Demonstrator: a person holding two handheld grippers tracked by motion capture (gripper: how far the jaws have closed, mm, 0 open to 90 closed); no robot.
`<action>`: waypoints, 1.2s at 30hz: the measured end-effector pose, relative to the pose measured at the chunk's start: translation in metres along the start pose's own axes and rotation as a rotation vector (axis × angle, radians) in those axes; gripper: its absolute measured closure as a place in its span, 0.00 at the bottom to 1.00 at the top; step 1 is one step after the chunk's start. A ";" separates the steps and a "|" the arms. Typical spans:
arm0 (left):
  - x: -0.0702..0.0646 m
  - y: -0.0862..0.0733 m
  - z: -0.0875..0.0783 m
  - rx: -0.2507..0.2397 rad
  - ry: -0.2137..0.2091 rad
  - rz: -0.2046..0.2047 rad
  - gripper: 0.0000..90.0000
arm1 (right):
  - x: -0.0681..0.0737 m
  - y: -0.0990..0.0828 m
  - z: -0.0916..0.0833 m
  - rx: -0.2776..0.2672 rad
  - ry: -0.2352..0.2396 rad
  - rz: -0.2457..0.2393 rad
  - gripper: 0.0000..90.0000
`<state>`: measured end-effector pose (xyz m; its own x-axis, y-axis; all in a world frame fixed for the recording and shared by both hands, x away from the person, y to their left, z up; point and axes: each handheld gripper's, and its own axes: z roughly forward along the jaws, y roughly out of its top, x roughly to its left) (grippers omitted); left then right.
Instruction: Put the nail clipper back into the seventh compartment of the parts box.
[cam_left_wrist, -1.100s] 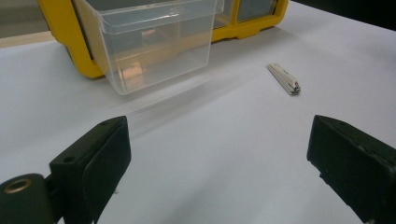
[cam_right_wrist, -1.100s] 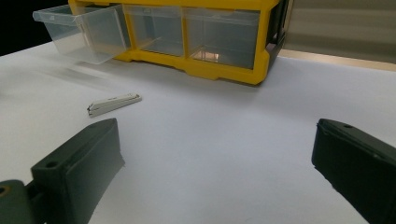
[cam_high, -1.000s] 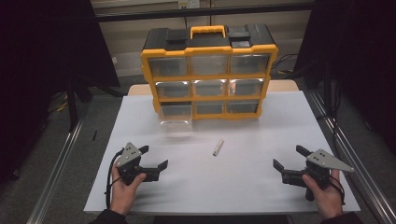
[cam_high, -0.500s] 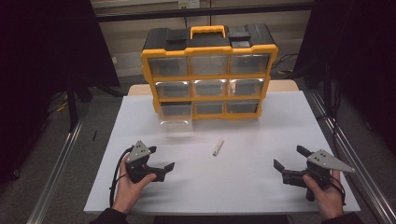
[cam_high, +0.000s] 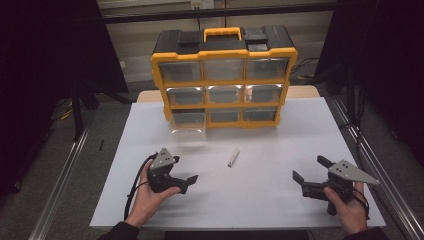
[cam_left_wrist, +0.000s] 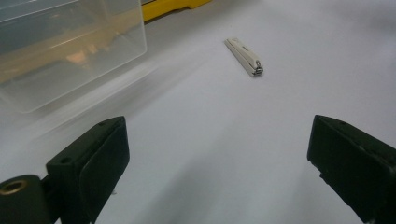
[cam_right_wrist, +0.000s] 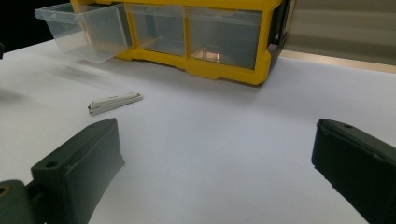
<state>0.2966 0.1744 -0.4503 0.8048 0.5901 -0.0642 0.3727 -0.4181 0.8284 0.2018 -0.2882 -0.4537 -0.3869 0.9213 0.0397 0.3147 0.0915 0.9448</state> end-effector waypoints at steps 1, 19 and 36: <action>0.000 0.001 0.001 -0.001 -0.001 -0.007 0.06 | 0.000 0.000 0.000 0.000 -0.001 0.001 0.02; -0.006 0.029 0.027 0.018 -0.052 -0.001 0.07 | 0.000 0.000 0.001 0.003 0.004 -0.002 0.02; -0.017 0.049 0.057 0.118 -0.107 0.026 0.09 | 0.000 0.000 0.001 0.003 0.005 -0.004 0.02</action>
<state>0.3275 0.1047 -0.4403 0.8569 0.5041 -0.1078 0.3980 -0.5140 0.7599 0.2027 -0.2875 -0.4539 -0.3921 0.9192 0.0378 0.3156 0.0958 0.9441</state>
